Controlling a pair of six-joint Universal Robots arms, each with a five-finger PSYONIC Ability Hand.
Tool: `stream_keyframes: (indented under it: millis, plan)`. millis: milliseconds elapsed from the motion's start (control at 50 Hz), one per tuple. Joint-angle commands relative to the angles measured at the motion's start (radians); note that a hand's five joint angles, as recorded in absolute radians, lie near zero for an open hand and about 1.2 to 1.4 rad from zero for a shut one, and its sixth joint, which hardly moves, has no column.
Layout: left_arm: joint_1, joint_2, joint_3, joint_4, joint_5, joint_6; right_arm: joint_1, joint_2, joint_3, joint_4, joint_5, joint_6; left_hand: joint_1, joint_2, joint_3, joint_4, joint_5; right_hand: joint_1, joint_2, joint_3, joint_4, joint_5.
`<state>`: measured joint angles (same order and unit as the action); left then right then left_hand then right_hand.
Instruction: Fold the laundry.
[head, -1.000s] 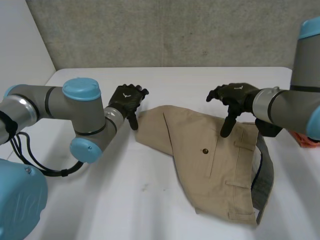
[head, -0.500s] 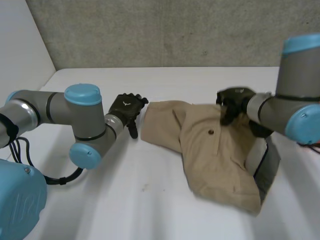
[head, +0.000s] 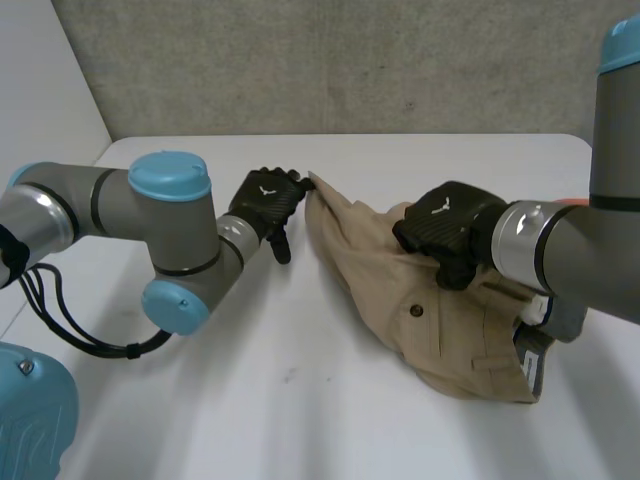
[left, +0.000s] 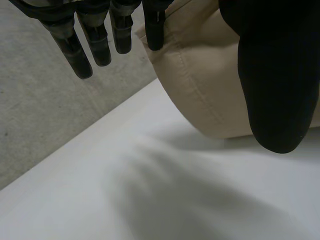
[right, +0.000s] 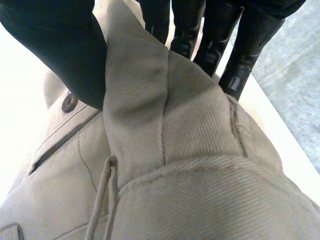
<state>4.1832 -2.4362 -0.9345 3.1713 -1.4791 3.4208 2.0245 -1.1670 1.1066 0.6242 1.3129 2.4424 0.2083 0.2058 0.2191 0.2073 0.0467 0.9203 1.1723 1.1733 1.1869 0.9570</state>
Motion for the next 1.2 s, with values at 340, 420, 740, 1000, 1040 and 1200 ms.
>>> stream_keyframes:
  millis: [340, 420, 740, 1000, 1040, 1200]
  plan:
    - [-0.018, 0.252, -0.273, 0.048, -0.079, -0.093, -0.012, -0.003, 0.047, -0.074, 0.089, 0.02, 0.437, 0.439, 0.426, 0.438, 0.424, 0.476, 0.224, 0.223, 0.209, 0.265]
    - [-0.018, 0.307, -0.343, 0.084, -0.073, -0.11, -0.007, -0.003, 0.048, -0.074, 0.088, 0.021, 0.035, 0.038, 0.025, 0.036, 0.022, 0.476, 0.224, 0.223, 0.209, 0.265]
    - [-0.028, 0.067, -0.137, 0.11, -0.073, -0.098, 0.003, -0.032, 0.128, -0.07, 0.028, 0.063, -0.01, -0.007, -0.02, -0.008, -0.022, 0.476, 0.224, 0.223, 0.209, 0.265]
    - [-0.046, -0.012, -0.03, 0.03, -0.079, -0.055, -0.013, -0.056, 0.122, -0.086, 0.034, 0.032, 1.188, 1.19, 1.177, 1.189, 1.175, 0.476, 0.224, 0.223, 0.209, 0.265]
    - [-0.035, 0.023, -0.012, 0.036, -0.081, -0.023, -0.015, -0.013, 0.055, -0.096, 0.049, -0.003, 1.188, 1.19, 1.177, 1.189, 1.175, 0.476, 0.224, 0.223, 0.209, 0.265]
    - [-0.009, 0.124, 0.178, 0.208, -0.087, 0.017, 0.0, 0.158, -0.408, -0.291, 0.218, -0.135, 1.188, 1.19, 1.177, 1.189, 1.175, 0.476, 0.224, 0.223, 0.209, 0.265]
